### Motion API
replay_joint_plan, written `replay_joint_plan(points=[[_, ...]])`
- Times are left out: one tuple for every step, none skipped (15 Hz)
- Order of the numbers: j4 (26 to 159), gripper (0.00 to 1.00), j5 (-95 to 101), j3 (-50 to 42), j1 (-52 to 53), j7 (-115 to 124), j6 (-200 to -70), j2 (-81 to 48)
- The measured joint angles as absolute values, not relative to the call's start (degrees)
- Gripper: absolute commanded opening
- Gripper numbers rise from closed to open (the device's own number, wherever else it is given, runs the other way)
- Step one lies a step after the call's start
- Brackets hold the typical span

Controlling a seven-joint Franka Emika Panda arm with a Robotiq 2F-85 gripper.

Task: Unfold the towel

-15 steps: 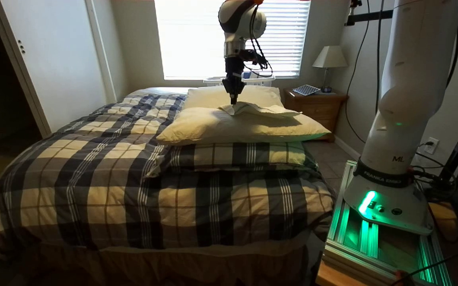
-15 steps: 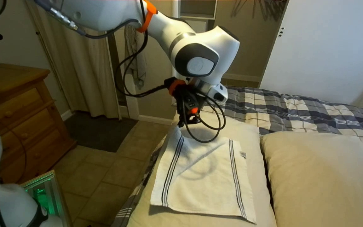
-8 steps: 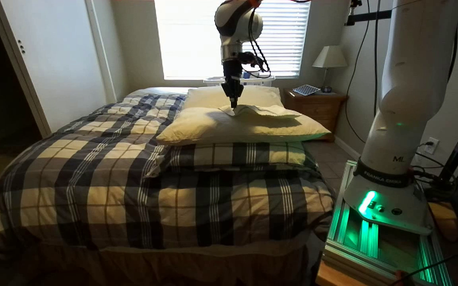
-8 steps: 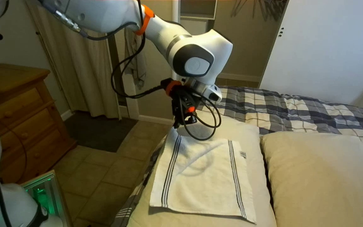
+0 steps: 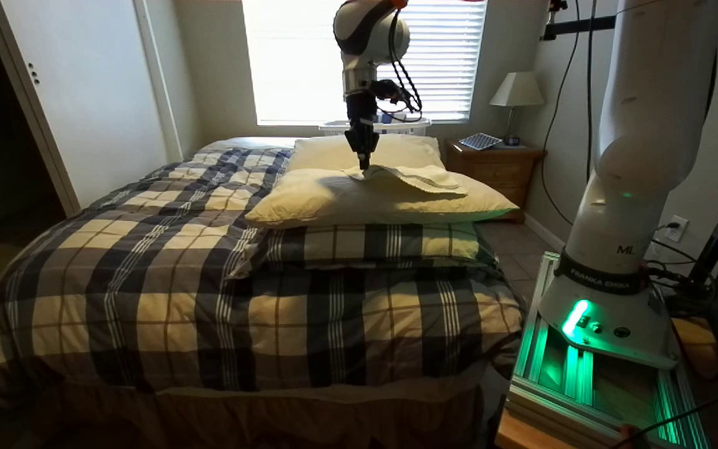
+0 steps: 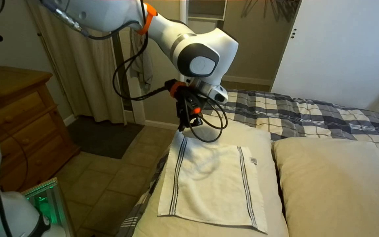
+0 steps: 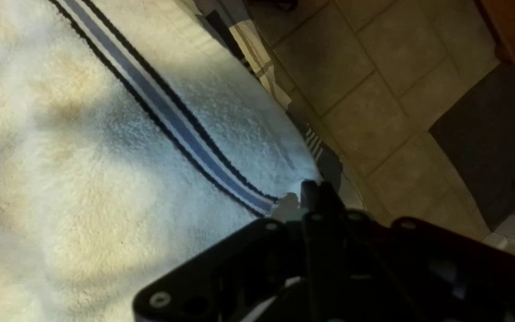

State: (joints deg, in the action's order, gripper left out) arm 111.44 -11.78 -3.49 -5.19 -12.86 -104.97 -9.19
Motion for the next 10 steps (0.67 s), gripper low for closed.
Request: replay_joint_plan(points=[[111.67,0.27,-11.69,-3.42,-5.05,-12.86,-104.97,-9.12],[111.91,0.30,-11.55,-3.35,-4.93,-12.86,-104.97,-9.04],[112.19,0.36,-11.39,-3.28,-4.85,-12.86,-104.97,-8.95],[112.39,0.44,-11.31,-3.21,-4.81,-12.86,-104.87,-8.87],[112.40,0.49,-11.30,-3.15,-4.79,-12.86,-104.68,-8.82],[112.40,0.56,-11.30,-3.11,-4.77,-12.86,-104.48,-8.74],[112.40,0.64,-11.30,-3.07,-4.77,-12.86,-104.36,-8.61],[112.39,0.70,-11.30,-3.04,-4.77,-12.86,-104.24,-8.43],[112.37,0.78,-11.30,-3.03,-4.77,-12.86,-104.17,-8.20],[112.32,0.84,-11.30,-3.03,-4.77,-12.86,-104.08,-7.96]])
